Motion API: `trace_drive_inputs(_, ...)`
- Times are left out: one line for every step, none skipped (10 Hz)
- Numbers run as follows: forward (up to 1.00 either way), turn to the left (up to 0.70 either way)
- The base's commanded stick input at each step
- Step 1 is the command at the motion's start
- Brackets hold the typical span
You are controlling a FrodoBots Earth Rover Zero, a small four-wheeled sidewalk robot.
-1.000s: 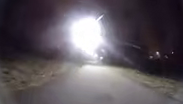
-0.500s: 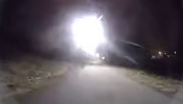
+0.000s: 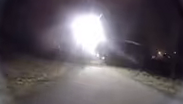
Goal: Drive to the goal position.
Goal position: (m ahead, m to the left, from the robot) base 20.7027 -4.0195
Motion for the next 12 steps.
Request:
trace_drive_inputs(1.00,0.03)
trace_drive_inputs(1.00,0.03)
trace_drive_inputs(1.00,0.03)
trace_drive_inputs(1.00,0.02)
trace_drive_inputs(1.00,0.02)
trace_drive_inputs(1.00,0.02)
trace_drive_inputs(1.00,0.02)
trace_drive_inputs(1.00,0.03)
trace_drive_inputs(1.00,0.03)
trace_drive_inputs(1.00,0.03)
trace_drive_inputs(1.00,0.03)
trace_drive_inputs(1.00,0.03)
